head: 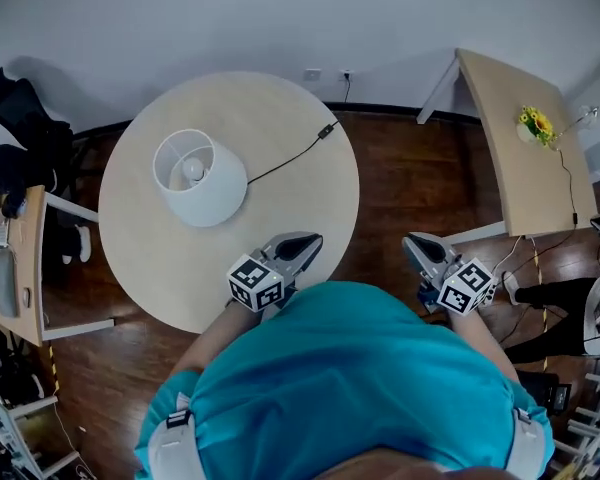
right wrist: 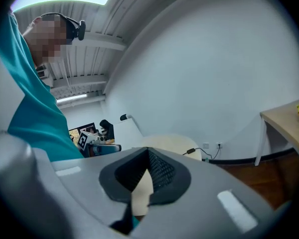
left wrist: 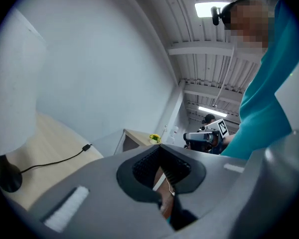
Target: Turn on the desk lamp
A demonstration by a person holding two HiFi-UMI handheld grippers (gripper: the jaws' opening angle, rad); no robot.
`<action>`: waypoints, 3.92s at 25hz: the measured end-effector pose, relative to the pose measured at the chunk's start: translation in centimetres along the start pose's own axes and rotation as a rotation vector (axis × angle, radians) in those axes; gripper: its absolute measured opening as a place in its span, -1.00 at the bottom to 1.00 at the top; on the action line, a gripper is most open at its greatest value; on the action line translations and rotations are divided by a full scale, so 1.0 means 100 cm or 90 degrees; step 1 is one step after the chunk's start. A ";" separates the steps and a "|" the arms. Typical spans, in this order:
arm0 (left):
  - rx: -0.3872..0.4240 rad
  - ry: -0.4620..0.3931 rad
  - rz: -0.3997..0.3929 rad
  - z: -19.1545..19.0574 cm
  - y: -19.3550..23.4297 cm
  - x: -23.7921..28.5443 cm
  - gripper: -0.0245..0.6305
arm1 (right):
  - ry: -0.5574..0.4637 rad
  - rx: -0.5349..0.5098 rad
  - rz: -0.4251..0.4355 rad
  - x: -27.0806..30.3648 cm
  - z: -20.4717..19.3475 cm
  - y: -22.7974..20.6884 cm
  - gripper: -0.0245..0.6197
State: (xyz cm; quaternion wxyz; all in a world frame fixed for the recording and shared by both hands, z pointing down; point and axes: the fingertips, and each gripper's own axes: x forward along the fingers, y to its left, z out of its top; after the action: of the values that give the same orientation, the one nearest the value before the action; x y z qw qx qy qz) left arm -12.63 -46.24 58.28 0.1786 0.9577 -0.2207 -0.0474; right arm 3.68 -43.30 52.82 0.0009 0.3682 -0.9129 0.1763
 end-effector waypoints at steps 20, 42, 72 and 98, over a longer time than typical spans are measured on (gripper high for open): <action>0.180 0.365 0.249 -0.141 0.186 0.285 -0.13 | -0.001 0.039 0.219 0.047 -0.011 -0.339 -0.92; 0.073 0.655 0.169 -0.232 0.385 0.345 0.23 | 0.074 0.144 0.058 0.086 -0.041 -0.393 -0.92; 0.072 0.682 0.107 -0.257 0.401 0.345 0.20 | 0.077 0.160 0.053 0.085 -0.044 -0.407 -0.92; -0.009 0.582 0.141 -0.220 0.374 0.349 0.03 | 0.048 0.135 0.070 0.049 -0.022 -0.403 -0.92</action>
State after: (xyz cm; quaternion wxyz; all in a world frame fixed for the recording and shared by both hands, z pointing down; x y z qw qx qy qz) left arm 7.25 -85.84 91.92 0.2683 0.8498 -0.2199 0.3969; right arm 26.89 -72.72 68.46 -0.0129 0.3090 -0.9072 0.2853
